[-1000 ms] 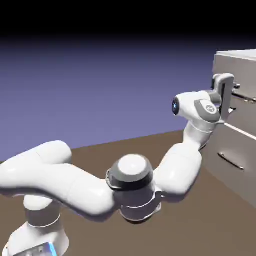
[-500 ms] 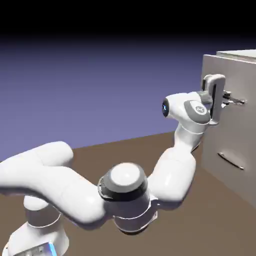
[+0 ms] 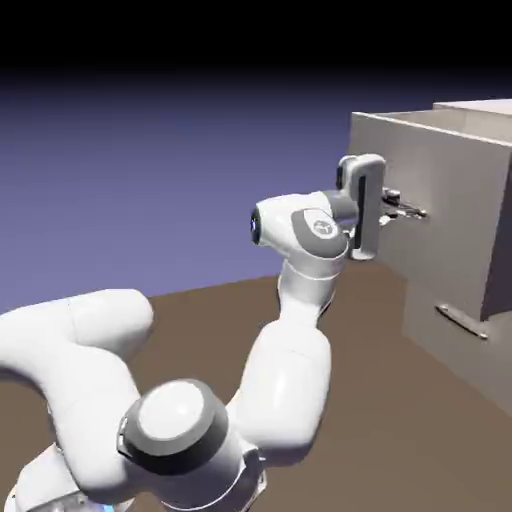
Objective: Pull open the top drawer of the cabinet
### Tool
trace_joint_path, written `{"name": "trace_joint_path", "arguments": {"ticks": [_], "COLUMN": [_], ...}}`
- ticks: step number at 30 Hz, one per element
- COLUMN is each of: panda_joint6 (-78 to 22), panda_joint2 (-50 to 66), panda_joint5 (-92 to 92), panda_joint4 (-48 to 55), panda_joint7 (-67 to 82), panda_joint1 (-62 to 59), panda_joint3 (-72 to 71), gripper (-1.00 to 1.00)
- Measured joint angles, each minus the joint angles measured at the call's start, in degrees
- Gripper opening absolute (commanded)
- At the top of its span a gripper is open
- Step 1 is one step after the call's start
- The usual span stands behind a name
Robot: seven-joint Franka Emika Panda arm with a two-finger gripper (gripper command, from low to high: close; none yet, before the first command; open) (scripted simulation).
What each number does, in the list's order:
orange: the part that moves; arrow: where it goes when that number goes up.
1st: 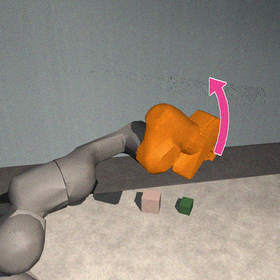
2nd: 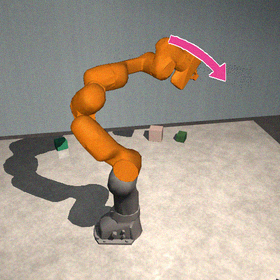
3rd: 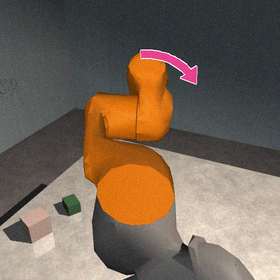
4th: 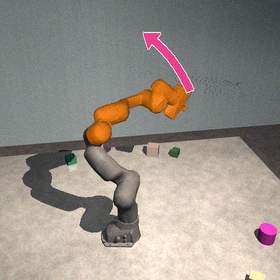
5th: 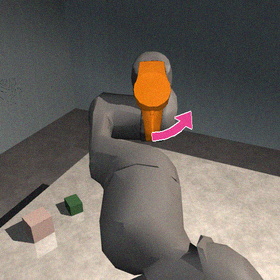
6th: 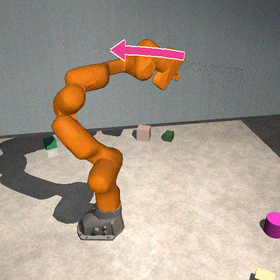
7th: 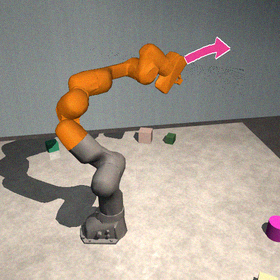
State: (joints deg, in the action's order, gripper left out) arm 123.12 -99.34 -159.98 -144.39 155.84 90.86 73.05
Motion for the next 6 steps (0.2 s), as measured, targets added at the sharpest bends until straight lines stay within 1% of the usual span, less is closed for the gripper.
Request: {"name": "trace_joint_path", "arguments": {"ticks": [3,6], "panda_joint6": [-1.18,-0.47], "panda_joint2": [0.11,5.85], "panda_joint5": [1.55,1.76], "panda_joint4": [-6.11,-8.39], "panda_joint7": [-1.08,-7.38], "panda_joint1": [-5.37,-10.4], "panda_joint3": [-0.94,-2.41], "gripper": [-1.0,-1.0]}}
